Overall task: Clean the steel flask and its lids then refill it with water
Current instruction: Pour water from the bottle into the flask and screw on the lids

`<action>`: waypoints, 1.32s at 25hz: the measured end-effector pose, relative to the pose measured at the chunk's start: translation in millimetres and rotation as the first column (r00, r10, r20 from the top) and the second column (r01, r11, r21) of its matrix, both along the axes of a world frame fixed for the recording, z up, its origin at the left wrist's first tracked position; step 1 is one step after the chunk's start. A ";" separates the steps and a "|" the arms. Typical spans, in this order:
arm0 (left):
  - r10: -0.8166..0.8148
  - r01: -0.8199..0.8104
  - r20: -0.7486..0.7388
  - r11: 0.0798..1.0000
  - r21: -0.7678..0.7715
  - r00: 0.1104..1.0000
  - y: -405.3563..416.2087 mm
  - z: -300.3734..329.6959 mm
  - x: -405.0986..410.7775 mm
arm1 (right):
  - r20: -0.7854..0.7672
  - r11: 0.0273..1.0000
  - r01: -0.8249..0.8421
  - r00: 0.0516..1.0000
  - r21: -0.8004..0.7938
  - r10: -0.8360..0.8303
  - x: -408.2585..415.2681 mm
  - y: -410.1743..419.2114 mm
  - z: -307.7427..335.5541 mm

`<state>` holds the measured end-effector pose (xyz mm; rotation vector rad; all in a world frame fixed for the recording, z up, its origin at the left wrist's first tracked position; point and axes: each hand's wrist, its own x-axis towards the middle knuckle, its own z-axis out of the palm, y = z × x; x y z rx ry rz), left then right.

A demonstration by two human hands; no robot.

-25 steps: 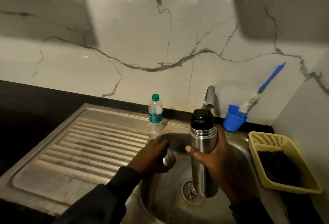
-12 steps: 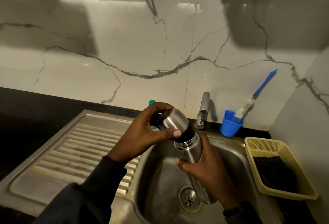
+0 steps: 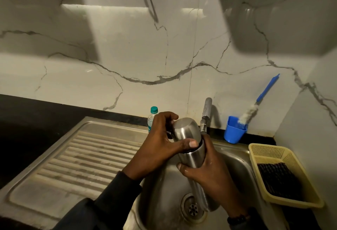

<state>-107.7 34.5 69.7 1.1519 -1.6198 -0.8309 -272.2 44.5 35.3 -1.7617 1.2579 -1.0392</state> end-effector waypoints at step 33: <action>-0.214 0.222 -0.225 0.975 0.011 0.951 -10.1 12.7 -26.0 | 0.073 0.999 -0.033 0.997 0.019 0.031 -18.0 -8.5 11.9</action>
